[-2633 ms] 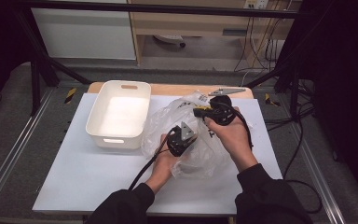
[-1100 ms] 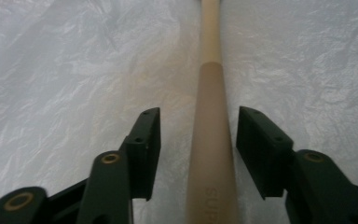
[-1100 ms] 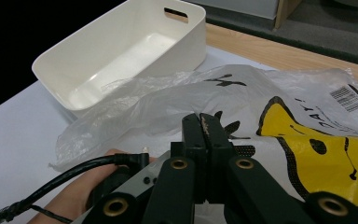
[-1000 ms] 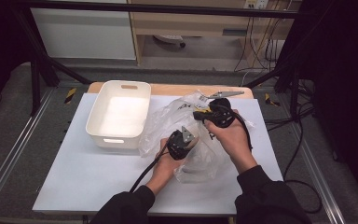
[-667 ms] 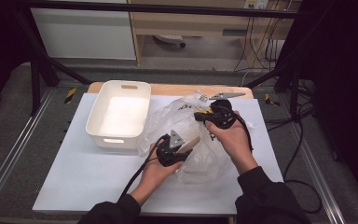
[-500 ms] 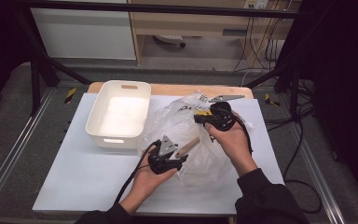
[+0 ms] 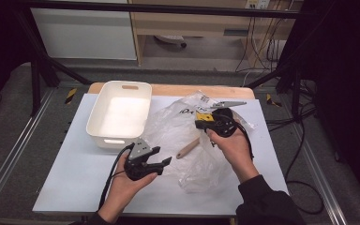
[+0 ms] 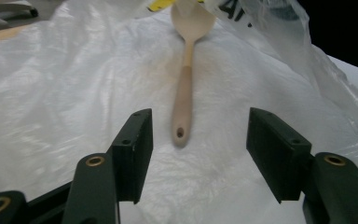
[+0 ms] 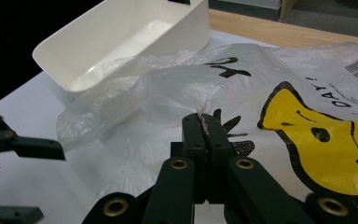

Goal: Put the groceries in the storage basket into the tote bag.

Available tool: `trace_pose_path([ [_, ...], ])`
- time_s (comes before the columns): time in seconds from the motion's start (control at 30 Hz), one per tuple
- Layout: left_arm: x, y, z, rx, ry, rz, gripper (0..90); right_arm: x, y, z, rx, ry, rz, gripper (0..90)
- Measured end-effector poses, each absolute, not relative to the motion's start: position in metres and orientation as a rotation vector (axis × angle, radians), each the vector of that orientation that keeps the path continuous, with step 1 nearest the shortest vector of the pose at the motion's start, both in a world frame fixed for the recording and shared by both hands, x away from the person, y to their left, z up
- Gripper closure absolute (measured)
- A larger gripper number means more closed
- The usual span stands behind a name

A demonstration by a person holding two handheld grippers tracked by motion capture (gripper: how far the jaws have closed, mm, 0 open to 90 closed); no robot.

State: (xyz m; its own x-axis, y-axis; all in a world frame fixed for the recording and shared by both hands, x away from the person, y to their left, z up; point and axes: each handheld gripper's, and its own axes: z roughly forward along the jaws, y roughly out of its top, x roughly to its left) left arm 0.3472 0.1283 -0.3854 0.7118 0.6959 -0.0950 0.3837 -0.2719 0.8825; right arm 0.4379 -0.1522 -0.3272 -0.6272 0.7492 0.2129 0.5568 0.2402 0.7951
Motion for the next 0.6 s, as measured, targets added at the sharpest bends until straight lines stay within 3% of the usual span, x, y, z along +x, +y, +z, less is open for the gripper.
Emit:
trace_pose_path([
  [0.6,0.353,0.182,-0.359,1.789,0.931,0.499,38.3,0.415,-0.151,-0.382,1.284,2.354,1.323,90.0],
])
